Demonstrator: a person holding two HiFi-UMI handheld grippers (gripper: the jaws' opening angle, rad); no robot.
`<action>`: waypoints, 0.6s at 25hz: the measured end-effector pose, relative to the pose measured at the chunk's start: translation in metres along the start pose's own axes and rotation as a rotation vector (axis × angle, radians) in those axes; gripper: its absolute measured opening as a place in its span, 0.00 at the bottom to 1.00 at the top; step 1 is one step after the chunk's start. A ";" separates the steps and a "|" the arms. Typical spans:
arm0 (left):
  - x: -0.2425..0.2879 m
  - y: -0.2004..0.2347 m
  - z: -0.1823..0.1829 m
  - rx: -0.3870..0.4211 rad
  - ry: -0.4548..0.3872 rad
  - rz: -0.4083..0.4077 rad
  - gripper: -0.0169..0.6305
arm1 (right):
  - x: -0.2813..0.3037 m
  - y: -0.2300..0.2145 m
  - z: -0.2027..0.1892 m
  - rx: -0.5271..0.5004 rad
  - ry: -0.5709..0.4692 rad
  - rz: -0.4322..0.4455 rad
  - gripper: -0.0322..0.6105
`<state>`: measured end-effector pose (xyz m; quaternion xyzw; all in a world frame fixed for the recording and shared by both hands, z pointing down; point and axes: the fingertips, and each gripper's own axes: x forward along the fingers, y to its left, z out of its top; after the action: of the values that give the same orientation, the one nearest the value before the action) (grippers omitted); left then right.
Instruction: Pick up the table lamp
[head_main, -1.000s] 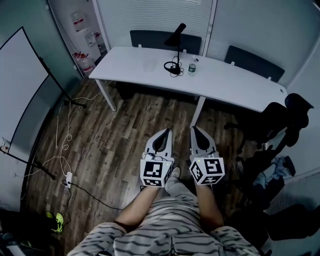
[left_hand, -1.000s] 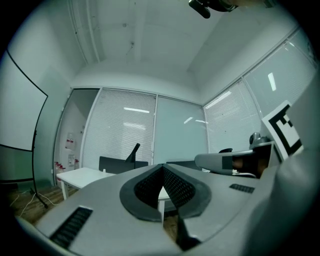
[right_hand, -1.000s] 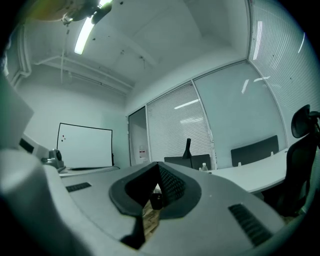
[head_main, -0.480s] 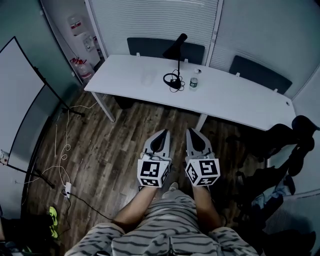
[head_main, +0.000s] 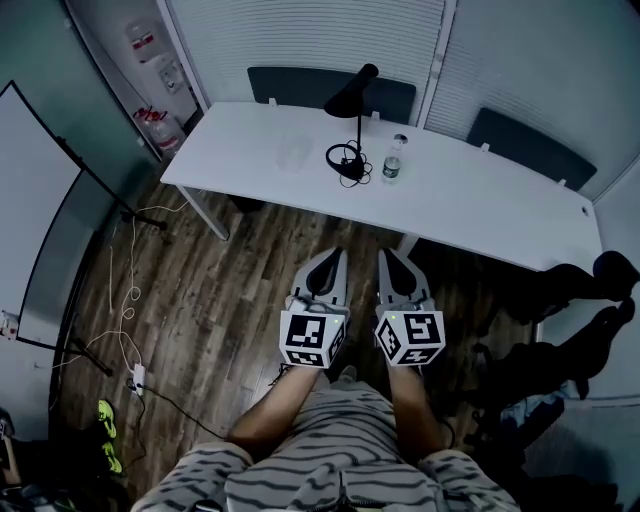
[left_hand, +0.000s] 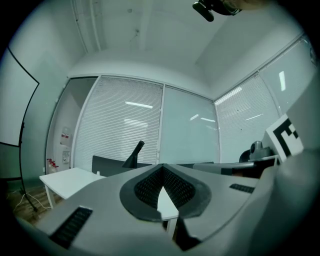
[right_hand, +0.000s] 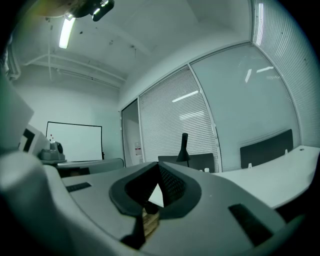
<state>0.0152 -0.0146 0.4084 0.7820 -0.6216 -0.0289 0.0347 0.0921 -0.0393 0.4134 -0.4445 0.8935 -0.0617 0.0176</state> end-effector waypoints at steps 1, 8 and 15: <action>0.004 0.003 0.000 -0.001 0.004 -0.003 0.03 | 0.005 -0.001 -0.001 0.002 0.003 -0.003 0.06; 0.051 0.037 0.000 0.001 -0.001 -0.025 0.03 | 0.058 -0.014 -0.002 -0.010 0.001 -0.032 0.06; 0.117 0.082 0.004 -0.014 -0.005 -0.073 0.03 | 0.133 -0.028 0.010 -0.040 -0.011 -0.071 0.06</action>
<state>-0.0387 -0.1469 0.4112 0.8040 -0.5923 -0.0367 0.0375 0.0354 -0.1629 0.4101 -0.4765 0.8781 -0.0418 0.0116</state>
